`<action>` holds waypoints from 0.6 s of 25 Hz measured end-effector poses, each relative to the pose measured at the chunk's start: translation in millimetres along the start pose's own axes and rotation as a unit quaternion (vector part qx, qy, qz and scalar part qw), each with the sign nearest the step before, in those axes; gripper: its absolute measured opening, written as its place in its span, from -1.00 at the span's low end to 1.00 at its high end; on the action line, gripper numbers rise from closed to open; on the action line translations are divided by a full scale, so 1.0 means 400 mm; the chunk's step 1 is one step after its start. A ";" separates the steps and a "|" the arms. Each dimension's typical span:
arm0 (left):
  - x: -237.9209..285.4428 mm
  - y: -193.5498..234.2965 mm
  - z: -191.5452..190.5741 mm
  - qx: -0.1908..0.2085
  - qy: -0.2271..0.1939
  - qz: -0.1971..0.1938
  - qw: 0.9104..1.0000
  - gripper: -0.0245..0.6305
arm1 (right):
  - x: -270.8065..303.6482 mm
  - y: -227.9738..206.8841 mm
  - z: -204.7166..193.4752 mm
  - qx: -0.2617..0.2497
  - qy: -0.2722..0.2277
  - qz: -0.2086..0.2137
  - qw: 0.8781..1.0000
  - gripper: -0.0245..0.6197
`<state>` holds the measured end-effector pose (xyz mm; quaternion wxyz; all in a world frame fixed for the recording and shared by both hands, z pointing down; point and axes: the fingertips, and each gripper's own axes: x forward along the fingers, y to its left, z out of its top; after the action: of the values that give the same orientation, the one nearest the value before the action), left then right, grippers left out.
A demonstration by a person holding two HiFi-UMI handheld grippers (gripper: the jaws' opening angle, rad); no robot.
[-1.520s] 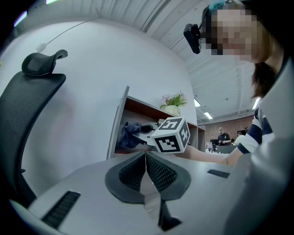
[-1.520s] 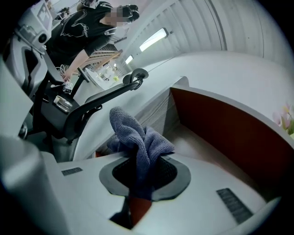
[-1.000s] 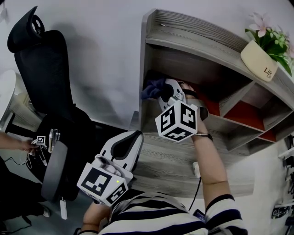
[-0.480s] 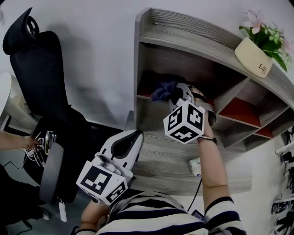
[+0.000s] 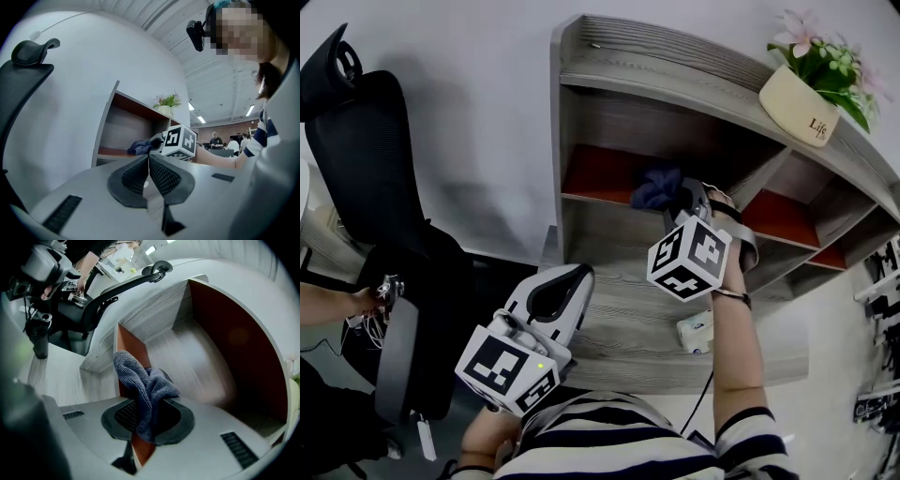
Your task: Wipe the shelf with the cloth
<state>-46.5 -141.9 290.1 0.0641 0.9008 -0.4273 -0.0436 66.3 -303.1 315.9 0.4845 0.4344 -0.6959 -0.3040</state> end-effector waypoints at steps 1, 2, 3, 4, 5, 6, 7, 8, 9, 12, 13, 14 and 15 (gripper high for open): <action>0.003 -0.002 -0.002 0.000 0.001 -0.002 1.000 -0.86 | -0.004 -0.002 -0.011 0.000 0.007 -0.003 1.000 -0.69; 0.005 -0.005 -0.003 -0.001 0.001 -0.004 1.000 -0.86 | -0.008 -0.004 -0.021 0.001 0.015 -0.006 1.000 -0.69; 0.008 -0.008 -0.003 -0.001 0.002 -0.006 1.000 -0.86 | -0.011 -0.007 -0.033 0.002 0.024 -0.009 1.000 -0.69; 0.011 -0.010 -0.004 -0.001 0.001 -0.008 1.000 -0.86 | -0.015 -0.011 -0.045 0.003 0.034 -0.014 0.999 -0.69; 0.014 -0.013 -0.004 -0.002 0.001 -0.010 1.000 -0.86 | -0.018 -0.016 -0.057 0.004 0.045 -0.020 0.999 -0.69; 0.017 -0.016 -0.004 -0.002 0.000 -0.012 1.000 -0.86 | -0.021 -0.022 -0.069 0.005 0.055 -0.026 0.998 -0.69; 0.019 -0.019 -0.004 -0.003 0.000 -0.015 1.000 -0.86 | -0.023 -0.028 -0.079 0.005 0.064 -0.033 0.997 -0.69; 0.022 -0.021 -0.005 -0.003 -0.001 -0.017 1.000 -0.86 | -0.025 -0.032 -0.088 0.005 0.070 -0.038 0.997 -0.69; 0.024 -0.023 -0.006 -0.004 0.000 -0.019 1.000 -0.86 | -0.027 -0.034 -0.093 0.005 0.074 -0.041 0.996 -0.69; 0.029 -0.027 -0.008 -0.006 0.001 -0.022 1.000 -0.86 | -0.028 -0.036 -0.098 0.007 0.072 -0.044 0.996 -0.69; 0.029 -0.027 -0.008 -0.006 0.000 -0.022 1.000 -0.86 | -0.029 -0.038 -0.098 0.008 0.069 -0.047 0.996 -0.69; 0.029 -0.026 -0.007 -0.006 -0.001 -0.022 1.000 -0.86 | -0.031 -0.043 -0.096 0.010 0.066 -0.052 0.996 -0.69; 0.028 -0.024 -0.006 -0.006 -0.002 -0.021 1.000 -0.86 | -0.034 -0.051 -0.093 0.011 0.061 -0.062 0.996 -0.69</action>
<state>-31.7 -144.6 290.8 0.0680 0.9089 -0.4084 -0.0495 109.6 -299.9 305.8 0.5014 0.4993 -0.6404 -0.2986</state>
